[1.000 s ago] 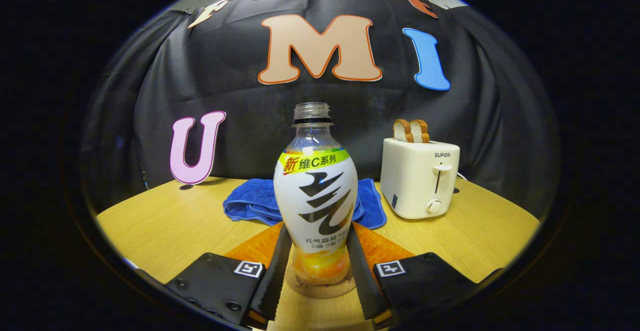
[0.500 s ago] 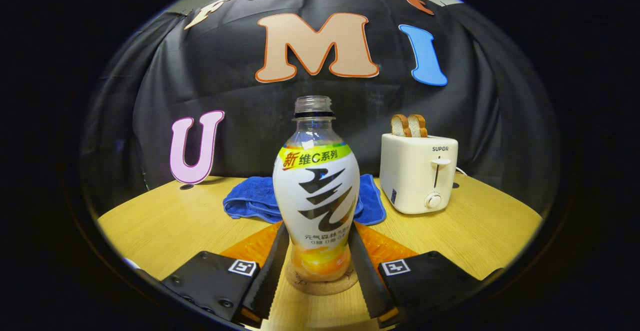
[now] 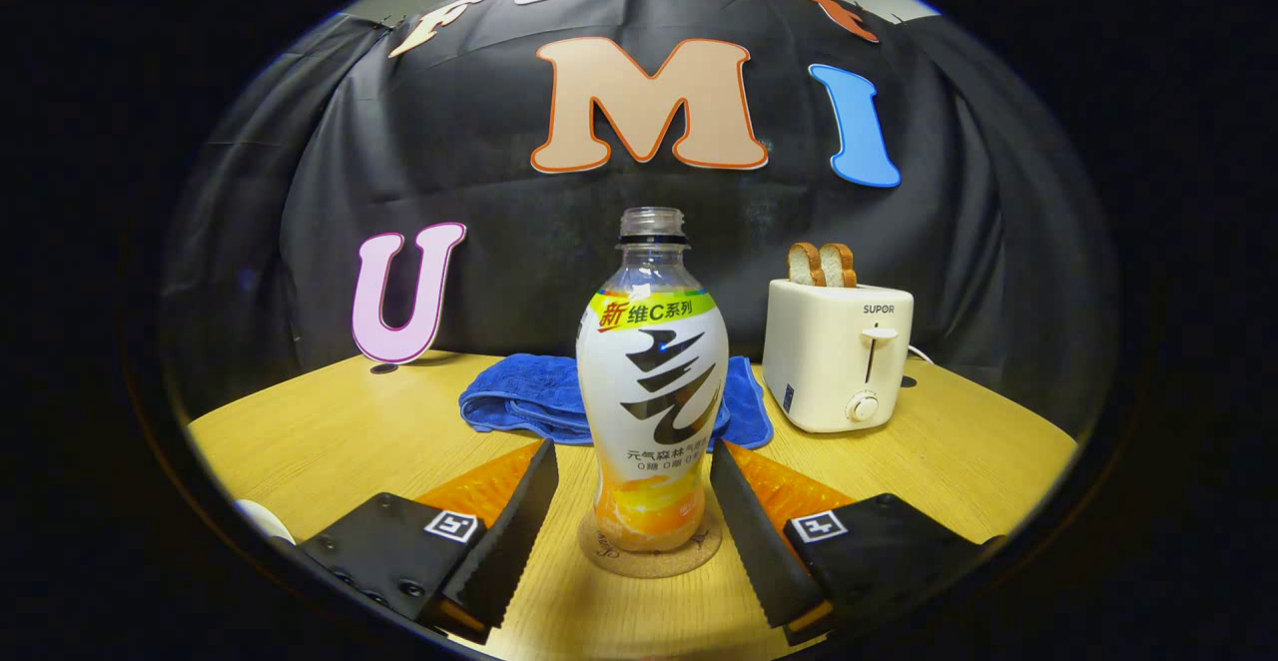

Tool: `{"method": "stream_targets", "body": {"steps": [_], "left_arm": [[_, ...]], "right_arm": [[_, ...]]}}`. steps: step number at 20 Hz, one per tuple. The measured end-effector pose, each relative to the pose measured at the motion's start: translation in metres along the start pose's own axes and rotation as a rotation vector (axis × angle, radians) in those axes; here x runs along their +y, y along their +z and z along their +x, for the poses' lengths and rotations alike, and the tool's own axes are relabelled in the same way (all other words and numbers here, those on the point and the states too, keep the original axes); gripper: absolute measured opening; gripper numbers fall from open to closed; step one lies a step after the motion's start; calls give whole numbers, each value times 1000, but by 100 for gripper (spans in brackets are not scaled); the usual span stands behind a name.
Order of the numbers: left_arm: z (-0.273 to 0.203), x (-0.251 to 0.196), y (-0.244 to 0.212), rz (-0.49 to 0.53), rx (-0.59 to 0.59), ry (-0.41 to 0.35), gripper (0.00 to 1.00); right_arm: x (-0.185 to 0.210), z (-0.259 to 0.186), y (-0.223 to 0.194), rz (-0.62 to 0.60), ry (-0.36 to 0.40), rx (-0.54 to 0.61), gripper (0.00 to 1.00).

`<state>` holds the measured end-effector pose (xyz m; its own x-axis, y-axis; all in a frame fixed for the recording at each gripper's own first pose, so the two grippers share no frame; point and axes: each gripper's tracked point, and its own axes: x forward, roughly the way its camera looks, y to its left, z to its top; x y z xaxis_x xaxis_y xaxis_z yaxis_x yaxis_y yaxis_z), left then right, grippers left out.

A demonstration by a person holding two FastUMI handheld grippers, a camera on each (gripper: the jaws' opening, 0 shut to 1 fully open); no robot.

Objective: Open the teacup lid with one hand, grasp the water bottle and pour water into the teacup with the other hand; after pouring, place the water bottle on the coaster and then close the teacup lid.

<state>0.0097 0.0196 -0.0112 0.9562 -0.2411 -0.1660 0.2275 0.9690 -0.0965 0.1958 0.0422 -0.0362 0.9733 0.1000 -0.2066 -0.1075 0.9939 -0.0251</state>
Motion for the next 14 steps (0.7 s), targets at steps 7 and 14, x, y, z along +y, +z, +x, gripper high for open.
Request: {"method": "stream_targets", "body": {"steps": [7, 14], "left_arm": [[11, -20, 12, 2, -10, -38, 23], [27, -40, 12, -13, 3, -79, 24]], "right_arm": [[-13, -42, 21, 14, -4, -74, 96], [-19, -83, 40, -27, -2, -135, 96]]}}
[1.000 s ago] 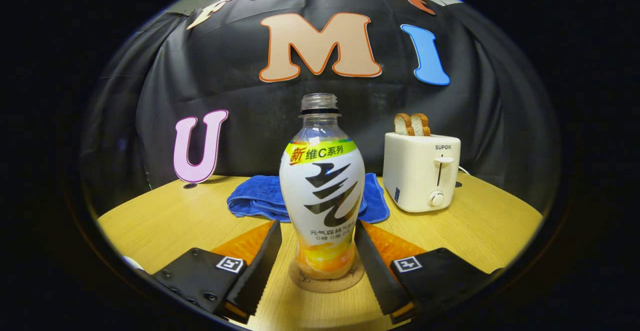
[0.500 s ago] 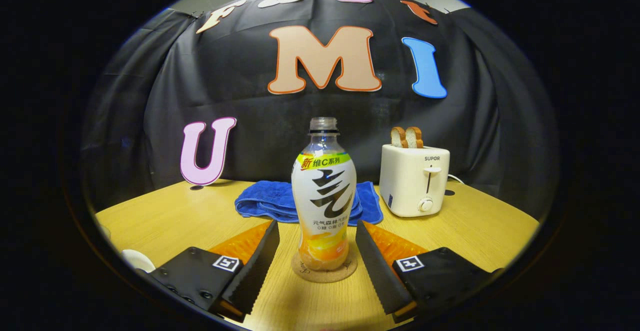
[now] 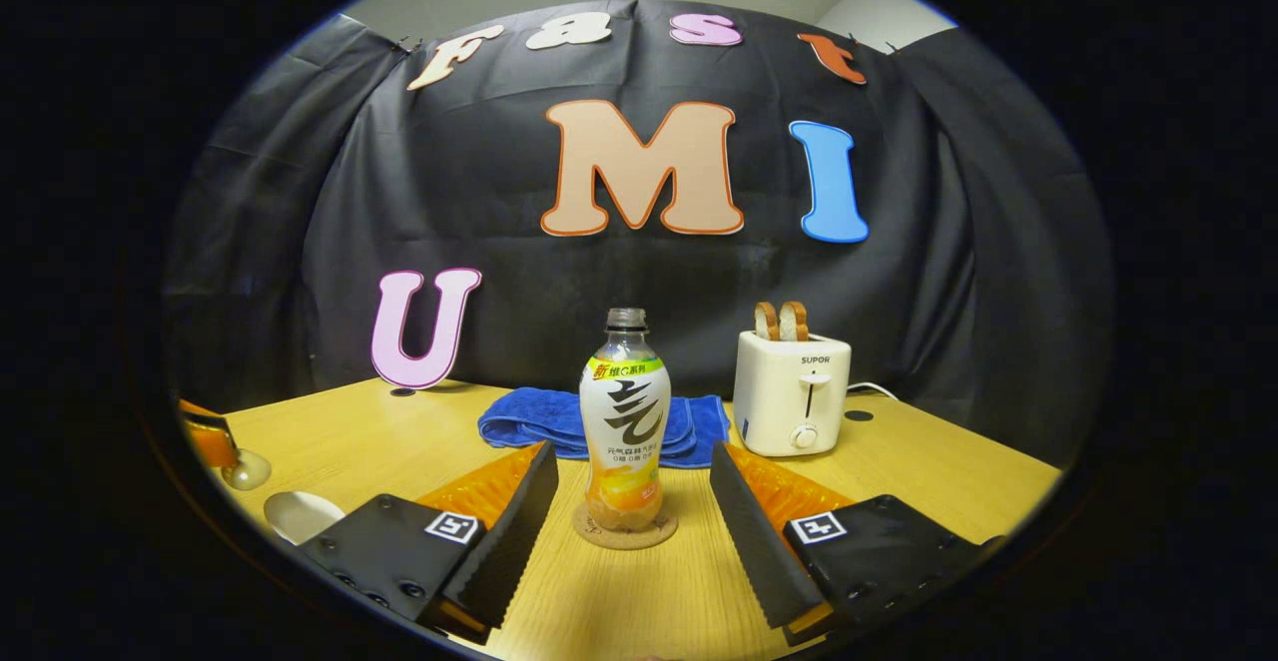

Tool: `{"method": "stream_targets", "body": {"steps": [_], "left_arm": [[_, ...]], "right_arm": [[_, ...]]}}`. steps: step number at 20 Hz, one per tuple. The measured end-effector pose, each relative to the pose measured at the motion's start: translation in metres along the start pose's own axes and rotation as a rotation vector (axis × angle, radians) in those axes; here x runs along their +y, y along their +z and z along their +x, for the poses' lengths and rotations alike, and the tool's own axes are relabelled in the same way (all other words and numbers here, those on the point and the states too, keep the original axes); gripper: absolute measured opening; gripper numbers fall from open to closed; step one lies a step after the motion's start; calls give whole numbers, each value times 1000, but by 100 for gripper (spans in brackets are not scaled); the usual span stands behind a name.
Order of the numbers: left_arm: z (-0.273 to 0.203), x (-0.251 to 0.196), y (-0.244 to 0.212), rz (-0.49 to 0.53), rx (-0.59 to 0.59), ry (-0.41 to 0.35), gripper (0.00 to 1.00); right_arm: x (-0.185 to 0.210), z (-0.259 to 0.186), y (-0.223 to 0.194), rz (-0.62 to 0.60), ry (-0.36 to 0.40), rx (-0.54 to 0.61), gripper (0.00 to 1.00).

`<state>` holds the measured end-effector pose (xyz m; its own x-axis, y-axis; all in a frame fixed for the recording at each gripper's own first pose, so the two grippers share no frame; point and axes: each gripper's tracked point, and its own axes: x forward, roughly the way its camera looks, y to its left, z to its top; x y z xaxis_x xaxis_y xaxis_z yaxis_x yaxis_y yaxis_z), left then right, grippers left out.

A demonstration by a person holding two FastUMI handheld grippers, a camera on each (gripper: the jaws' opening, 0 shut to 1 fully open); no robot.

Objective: Open the teacup lid with one hand, grasp the water bottle and pour water into the teacup with the other hand; after pouring, place the water bottle on the coaster and then close the teacup lid.

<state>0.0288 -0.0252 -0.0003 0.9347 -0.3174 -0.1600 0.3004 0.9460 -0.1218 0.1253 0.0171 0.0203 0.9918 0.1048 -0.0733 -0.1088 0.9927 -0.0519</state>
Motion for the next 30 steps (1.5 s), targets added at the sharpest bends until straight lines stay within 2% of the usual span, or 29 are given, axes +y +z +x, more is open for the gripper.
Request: {"method": "stream_targets", "body": {"steps": [5, 6, 7, 12, 22, 25, 27, 30], "left_arm": [[15, -12, -7, -5, 27, -26, 23], [18, -13, -10, -4, 33, -28, 23], [20, -14, -12, -3, 40, -30, 23], [29, -24, -24, 16, 70, -40, 24], [35, -33, -32, 44, 85, -42, 24], [34, -35, -33, 51, 86, -43, 24], [32, -35, -34, 61, 85, -38, 24], [31, -32, -35, 68, 82, -31, 25]], "right_arm": [[-7, -18, 1, -14, -4, -12, 99], [-8, -20, 1, -11, -3, -12, 94], [-8, -22, 0, -7, -3, -11, 99], [-12, -28, -2, 8, -4, -16, 99], [-16, -35, -5, 18, -1, -18, 94], [-14, -37, -6, 23, 2, -17, 99], [-14, -37, -8, 21, 3, -14, 94], [-12, -39, -7, 19, 6, -16, 94]]}}
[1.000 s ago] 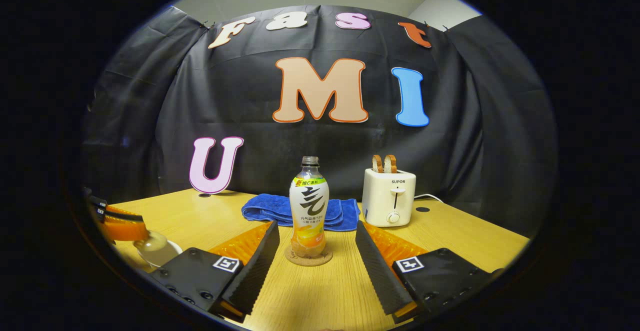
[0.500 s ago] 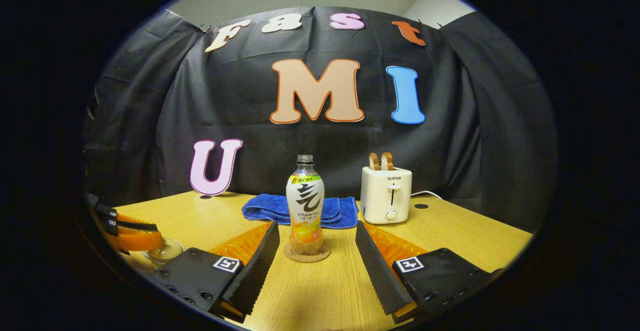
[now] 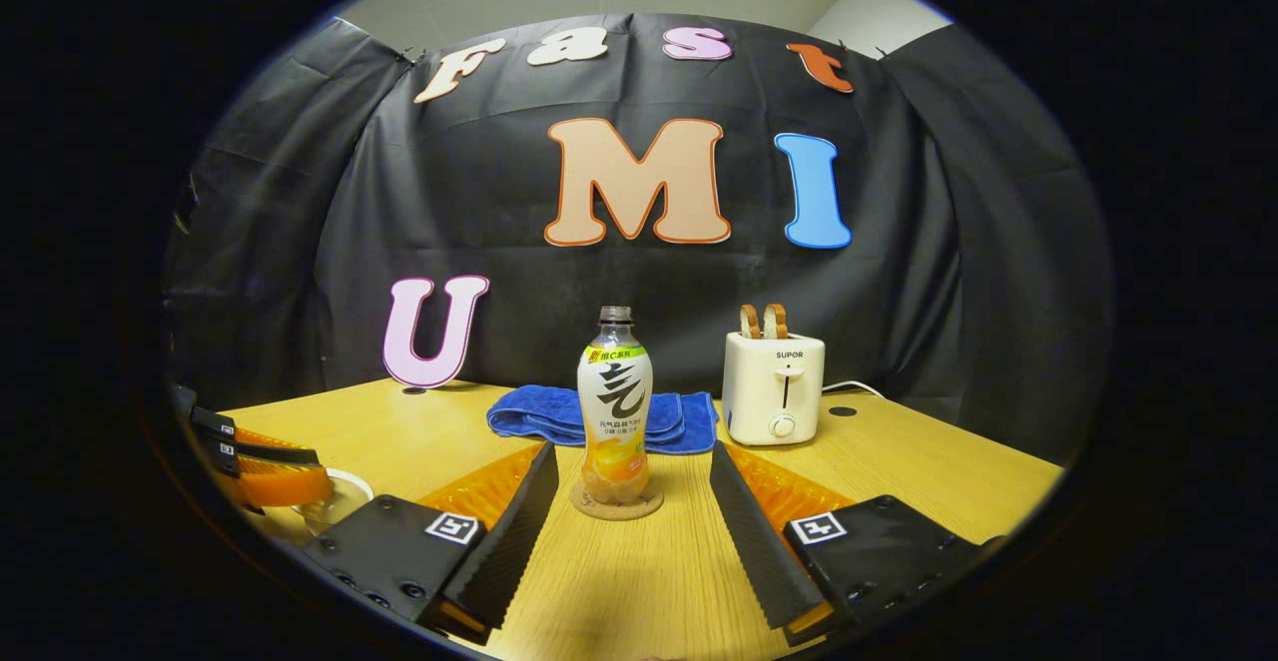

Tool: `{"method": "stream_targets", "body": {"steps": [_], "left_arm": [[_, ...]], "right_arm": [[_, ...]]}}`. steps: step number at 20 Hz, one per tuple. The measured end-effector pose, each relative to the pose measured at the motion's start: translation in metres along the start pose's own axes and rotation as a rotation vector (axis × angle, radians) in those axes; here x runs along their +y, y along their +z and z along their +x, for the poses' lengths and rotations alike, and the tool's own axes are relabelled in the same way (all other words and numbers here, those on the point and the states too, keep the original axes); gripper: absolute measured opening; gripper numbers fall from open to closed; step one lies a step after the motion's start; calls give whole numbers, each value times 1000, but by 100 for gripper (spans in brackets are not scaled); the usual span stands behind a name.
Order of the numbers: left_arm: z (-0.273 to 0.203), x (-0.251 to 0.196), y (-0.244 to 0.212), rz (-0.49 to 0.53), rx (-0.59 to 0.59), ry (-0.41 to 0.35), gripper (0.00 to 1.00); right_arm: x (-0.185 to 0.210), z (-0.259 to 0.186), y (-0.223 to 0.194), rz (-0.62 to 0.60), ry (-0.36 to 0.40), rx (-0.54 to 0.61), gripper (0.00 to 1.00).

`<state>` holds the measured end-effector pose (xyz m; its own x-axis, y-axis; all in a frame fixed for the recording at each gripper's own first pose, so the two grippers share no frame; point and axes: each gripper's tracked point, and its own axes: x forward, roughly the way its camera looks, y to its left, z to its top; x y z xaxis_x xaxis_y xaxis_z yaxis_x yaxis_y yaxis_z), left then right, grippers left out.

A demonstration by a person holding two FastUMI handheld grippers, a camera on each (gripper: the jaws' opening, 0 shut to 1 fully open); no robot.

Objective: Open the teacup lid with one hand, grasp the water bottle and pour water into the teacup with the other hand; after pouring, place the water bottle on the coaster and then close the teacup lid.

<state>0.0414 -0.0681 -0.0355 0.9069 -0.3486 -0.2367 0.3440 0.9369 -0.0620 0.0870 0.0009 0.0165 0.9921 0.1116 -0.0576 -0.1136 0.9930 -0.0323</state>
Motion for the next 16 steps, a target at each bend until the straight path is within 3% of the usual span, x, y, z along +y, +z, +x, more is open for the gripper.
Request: {"method": "stream_targets", "body": {"steps": [3, 6, 7, 13, 16], "left_arm": [[0, -1, -1, -7, -2, 2, 29], [-5, -2, 7, -3, -24, 12, 76], [-8, 0, 11, -3, -37, 21, 81], [-19, 9, 30, 15, -124, 107, 82], [-27, 14, 31, -7, -151, 152, 89]], "right_arm": [[3, -4, 3, 6, 6, -6, 94], [6, -11, 7, 13, 11, -13, 94], [6, -13, 8, 17, 12, -16, 94], [4, -40, 16, 25, -6, -48, 94], [6, -56, 14, 14, -12, -59, 94]]}}
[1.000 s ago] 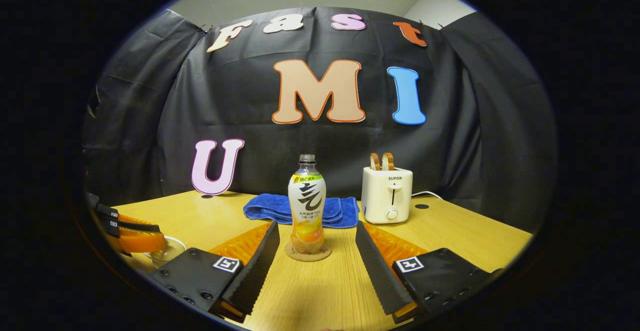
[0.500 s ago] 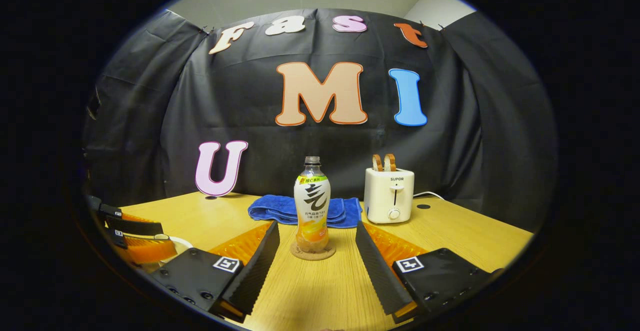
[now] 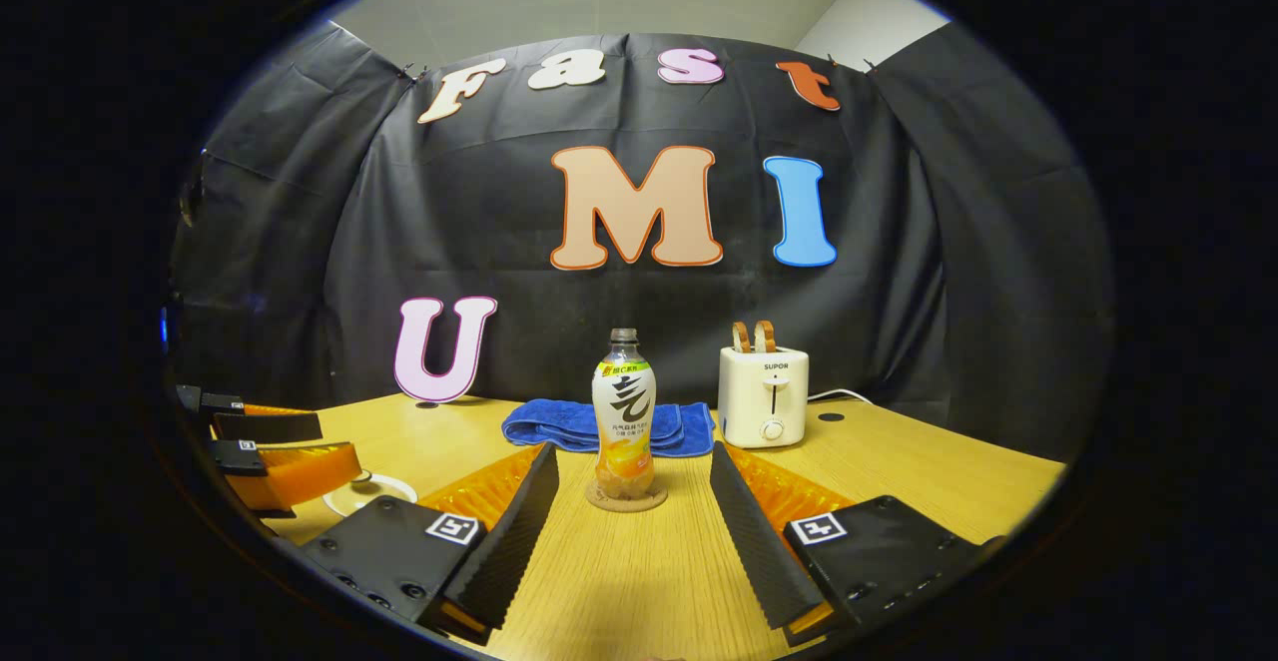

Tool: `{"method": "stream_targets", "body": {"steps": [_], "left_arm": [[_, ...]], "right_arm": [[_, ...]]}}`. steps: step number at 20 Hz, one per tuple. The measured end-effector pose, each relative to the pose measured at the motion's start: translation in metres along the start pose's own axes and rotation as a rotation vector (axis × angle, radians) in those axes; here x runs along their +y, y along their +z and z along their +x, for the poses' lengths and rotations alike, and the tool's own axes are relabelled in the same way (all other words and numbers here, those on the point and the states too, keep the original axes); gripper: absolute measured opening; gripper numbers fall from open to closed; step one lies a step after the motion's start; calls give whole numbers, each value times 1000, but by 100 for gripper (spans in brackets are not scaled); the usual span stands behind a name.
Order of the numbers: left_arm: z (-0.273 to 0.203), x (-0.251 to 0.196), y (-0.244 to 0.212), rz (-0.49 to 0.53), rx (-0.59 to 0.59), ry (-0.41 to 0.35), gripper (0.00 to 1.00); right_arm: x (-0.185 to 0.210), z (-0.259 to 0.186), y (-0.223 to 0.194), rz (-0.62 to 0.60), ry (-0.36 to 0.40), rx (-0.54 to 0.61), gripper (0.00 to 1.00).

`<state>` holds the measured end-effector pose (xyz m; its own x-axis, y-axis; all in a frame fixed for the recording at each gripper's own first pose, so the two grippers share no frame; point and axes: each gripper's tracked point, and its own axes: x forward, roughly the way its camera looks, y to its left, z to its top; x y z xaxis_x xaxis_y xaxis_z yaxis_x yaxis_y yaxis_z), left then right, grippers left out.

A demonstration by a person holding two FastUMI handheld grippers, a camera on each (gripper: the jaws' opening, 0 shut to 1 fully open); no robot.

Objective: Open the teacup lid with one hand, grasp the water bottle and pour water into the teacup with the other hand; after pouring, place the water bottle on the coaster and then close the teacup lid.

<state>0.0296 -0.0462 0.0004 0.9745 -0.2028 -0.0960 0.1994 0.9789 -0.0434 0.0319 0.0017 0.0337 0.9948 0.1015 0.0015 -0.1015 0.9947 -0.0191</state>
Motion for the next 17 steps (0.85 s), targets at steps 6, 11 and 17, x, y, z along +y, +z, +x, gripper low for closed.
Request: {"method": "stream_targets", "body": {"steps": [6, 11, 17], "left_arm": [[-14, 21, 5, -31, -56, 127, 90], [-21, 29, 10, -34, -73, 160, 90], [-18, 24, 16, -40, -80, 154, 89]], "right_arm": [[10, -23, -18, -14, 27, 29, 94], [18, -31, -17, 1, 49, 25, 94], [26, -40, -11, -15, 74, 12, 94]]}}
